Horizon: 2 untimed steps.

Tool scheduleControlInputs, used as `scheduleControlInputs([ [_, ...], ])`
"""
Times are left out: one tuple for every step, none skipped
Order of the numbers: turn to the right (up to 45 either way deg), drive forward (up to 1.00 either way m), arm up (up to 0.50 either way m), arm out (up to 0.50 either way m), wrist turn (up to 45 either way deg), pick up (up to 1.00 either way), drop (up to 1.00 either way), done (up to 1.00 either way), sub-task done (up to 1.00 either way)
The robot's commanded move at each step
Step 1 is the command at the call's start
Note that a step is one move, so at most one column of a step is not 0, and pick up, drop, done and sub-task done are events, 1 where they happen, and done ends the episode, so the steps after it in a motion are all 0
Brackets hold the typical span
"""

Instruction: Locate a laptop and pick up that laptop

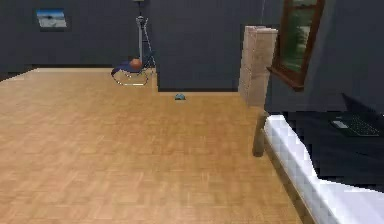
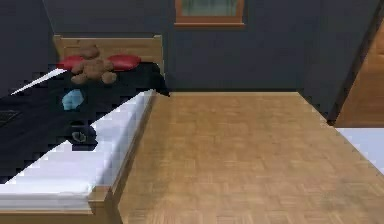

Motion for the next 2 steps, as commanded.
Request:
scheduleControlInputs([
  [0.0, 1.0, 0.0, 0.0, 0.0, 0.0, 0.0, 0.0, 0.0],
  [3.0, 0.0, 0.0, 0.0, 0.0, 0.0, 0.0, 0.0, 0.0],
])
